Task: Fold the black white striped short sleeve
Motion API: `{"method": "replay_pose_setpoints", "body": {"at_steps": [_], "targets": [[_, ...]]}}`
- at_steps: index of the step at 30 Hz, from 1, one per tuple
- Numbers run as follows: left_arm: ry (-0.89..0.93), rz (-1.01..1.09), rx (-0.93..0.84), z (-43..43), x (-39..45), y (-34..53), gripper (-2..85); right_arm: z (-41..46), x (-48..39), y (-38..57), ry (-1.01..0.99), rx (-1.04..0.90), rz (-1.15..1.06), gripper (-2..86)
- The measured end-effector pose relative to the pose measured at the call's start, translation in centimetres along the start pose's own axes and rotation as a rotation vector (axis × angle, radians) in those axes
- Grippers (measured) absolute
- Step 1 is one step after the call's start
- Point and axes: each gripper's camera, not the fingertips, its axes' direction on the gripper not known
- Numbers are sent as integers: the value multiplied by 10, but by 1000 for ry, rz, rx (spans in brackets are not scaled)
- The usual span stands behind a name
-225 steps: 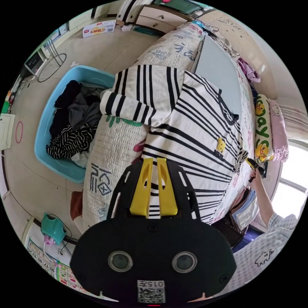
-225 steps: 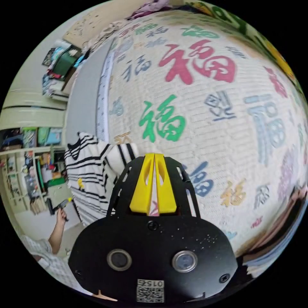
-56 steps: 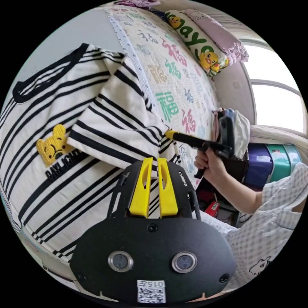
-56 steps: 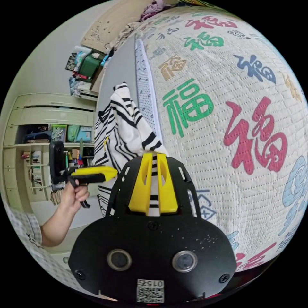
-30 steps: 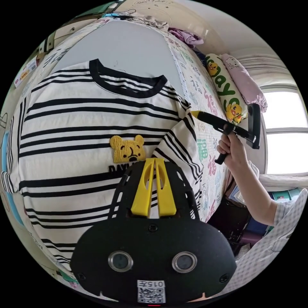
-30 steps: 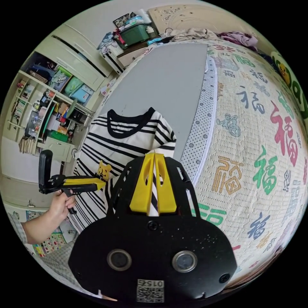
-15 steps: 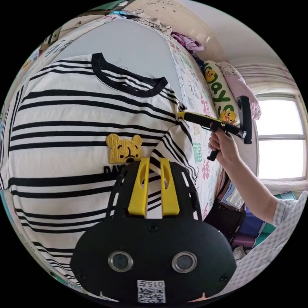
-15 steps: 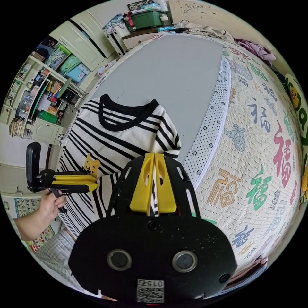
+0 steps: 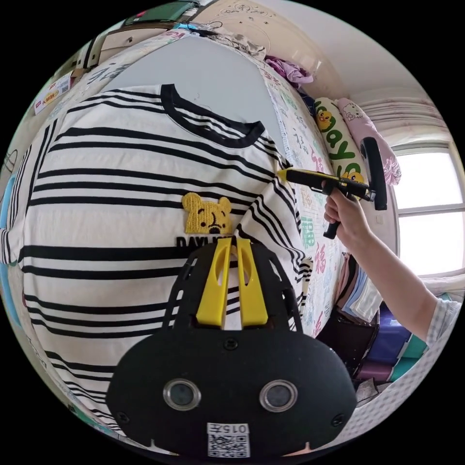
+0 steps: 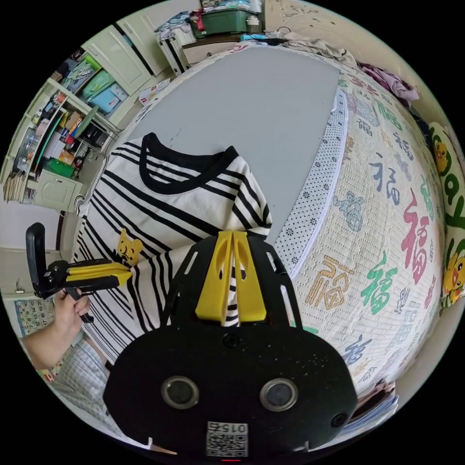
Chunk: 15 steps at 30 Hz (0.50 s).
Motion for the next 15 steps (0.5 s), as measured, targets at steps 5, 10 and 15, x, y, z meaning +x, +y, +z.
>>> {"method": "replay_pose_setpoints", "body": {"at_steps": [5,10,15], "targets": [[51,-39,82,-68,-35,32,46,-77,-34,4,58,78,38,3],[-12,-276,238,-177,-129,89,85,-114,-123,-19,105,65,-57,17],[-11,-564,391,-252,-253,132,120,-98,-232,-119,-71,37,-218,68]]}}
